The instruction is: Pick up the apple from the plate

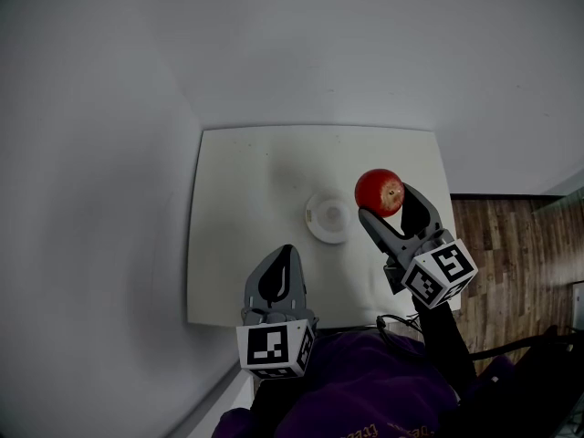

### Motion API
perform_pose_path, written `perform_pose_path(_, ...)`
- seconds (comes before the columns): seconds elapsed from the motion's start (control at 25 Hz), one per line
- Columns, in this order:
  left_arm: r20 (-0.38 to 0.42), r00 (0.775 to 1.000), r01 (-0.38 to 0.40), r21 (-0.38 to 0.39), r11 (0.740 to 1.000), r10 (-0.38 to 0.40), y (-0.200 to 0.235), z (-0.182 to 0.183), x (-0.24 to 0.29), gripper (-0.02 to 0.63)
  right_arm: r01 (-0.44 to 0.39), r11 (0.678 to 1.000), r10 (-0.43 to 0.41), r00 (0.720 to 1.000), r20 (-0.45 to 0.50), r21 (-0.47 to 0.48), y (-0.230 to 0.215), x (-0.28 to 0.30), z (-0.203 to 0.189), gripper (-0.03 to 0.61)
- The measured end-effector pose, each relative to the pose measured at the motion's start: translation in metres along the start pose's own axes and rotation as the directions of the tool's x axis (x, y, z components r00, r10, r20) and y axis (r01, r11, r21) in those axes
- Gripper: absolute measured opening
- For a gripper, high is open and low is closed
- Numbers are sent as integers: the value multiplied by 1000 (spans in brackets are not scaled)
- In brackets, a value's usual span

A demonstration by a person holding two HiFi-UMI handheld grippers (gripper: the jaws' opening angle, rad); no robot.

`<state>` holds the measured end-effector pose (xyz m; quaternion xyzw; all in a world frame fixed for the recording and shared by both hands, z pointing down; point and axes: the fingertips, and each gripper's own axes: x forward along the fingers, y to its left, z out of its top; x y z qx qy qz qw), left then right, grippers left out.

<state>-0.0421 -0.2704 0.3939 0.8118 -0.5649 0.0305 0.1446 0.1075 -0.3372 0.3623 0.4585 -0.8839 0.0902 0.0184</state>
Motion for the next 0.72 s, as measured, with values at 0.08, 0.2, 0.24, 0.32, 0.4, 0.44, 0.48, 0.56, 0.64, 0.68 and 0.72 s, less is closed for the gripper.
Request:
perform_pose_path(0.08,-3,1000,-4,-1,1000,4,-1,2,1,6,-7,1000,7,1000,-1,14,-1,1,1,364)
perform_pose_path(0.2,-5,1000,-10,-4,1000,10,0,2,2,6,-14,1000,14,1000,-2,23,-1,2,2,364)
perform_pose_path(0.24,-6,1000,-12,-5,1000,12,0,3,2,6,-16,1000,16,1000,-4,22,-1,3,2,364)
perform_pose_path(0.32,-7,1000,-14,-5,1000,14,1,3,3,6,-15,1000,15,1000,-5,21,-2,3,2,364)
perform_pose_path(0.4,-5,1000,-17,-4,1000,17,1,2,2,6,-11,1000,11,1000,-3,23,-3,4,0,364)
perform_pose_path(0.44,-4,1000,-14,-3,1000,14,1,2,3,6,-9,1000,9,1000,-3,24,-3,4,-1,364)
perform_pose_path(0.48,-4,1000,-11,-2,1000,11,2,1,3,6,-9,1000,9,1000,-3,25,-4,4,-1,364)
perform_pose_path(0.56,-3,1000,-9,-2,1000,9,2,1,2,6,-8,1000,8,1000,-2,26,-3,3,-2,364)
perform_pose_path(0.64,-1,1000,-10,-3,1000,10,3,-1,0,6,-8,1000,8,1000,-1,23,-1,3,-4,364)
perform_pose_path(0.68,0,1000,-8,-2,1000,8,3,-2,-1,6,-9,1000,9,1000,-1,20,1,2,-5,364)
perform_pose_path(0.72,1,1000,-5,0,1000,5,4,-3,-2,6,-11,1000,11,1000,-1,17,3,2,-6,364)
